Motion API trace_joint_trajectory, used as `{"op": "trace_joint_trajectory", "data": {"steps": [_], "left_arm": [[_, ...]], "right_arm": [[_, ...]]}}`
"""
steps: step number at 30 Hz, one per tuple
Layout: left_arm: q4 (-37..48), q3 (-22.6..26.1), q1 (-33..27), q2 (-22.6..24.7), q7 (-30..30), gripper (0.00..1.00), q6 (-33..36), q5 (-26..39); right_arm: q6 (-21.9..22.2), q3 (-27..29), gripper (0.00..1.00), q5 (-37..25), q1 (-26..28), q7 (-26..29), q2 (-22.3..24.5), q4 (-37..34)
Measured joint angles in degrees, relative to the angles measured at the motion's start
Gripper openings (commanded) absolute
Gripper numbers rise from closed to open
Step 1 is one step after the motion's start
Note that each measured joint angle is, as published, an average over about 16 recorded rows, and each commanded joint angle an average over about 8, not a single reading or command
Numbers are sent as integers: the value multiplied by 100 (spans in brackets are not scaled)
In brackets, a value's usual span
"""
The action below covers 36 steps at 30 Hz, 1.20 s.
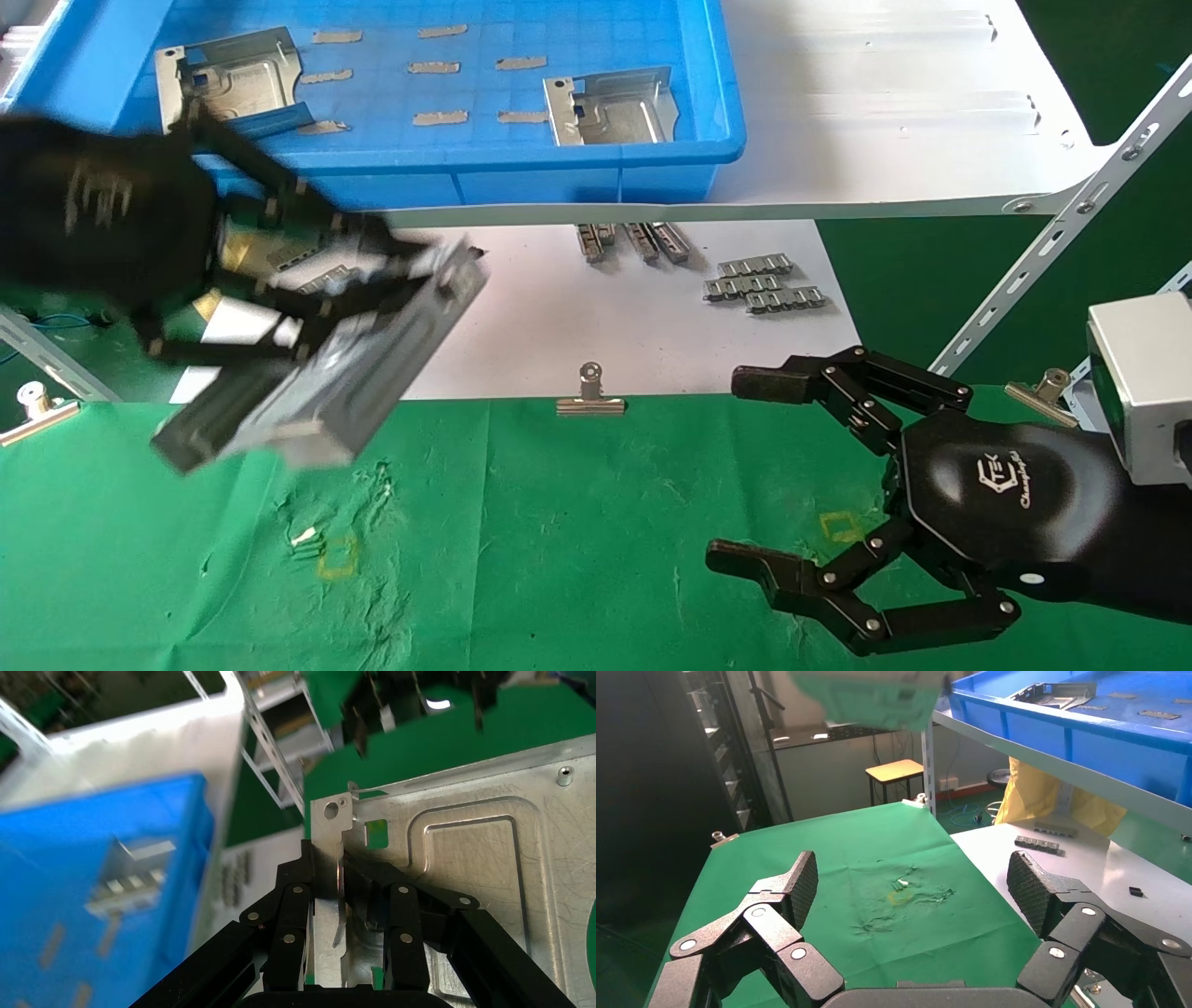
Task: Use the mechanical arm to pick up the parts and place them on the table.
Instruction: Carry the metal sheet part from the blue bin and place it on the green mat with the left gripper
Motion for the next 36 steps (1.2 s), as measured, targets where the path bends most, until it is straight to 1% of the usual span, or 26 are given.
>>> {"op": "trace_joint_trajectory", "data": {"steps": [4, 8, 16, 20, 26, 30, 36], "left_arm": [[-249, 277, 89, -275, -206, 0, -66, -16], [-331, 503, 199, -438, -383, 0, -150, 112], [-406, 892, 455, -545, -562, 0, -524, 745], [-581, 1049, 678, -551, -427, 0, -946, 1177], [-975, 1225, 1140, -562, -149, 0, -1785, 1740], [-1280, 1284, 1502, -607, 71, 0, -2333, 1933], [-1637, 1334, 2025, -729, 236, 0, -2979, 2001]], "right_arm": [[0, 0, 100, 0, 0, 0, 0, 0], [0, 0, 100, 0, 0, 0, 0, 0], [0, 0, 100, 0, 0, 0, 0, 0], [0, 0, 100, 0, 0, 0, 0, 0], [0, 0, 100, 0, 0, 0, 0, 0], [0, 0, 100, 0, 0, 0, 0, 0], [0, 0, 100, 0, 0, 0, 0, 0]]}}
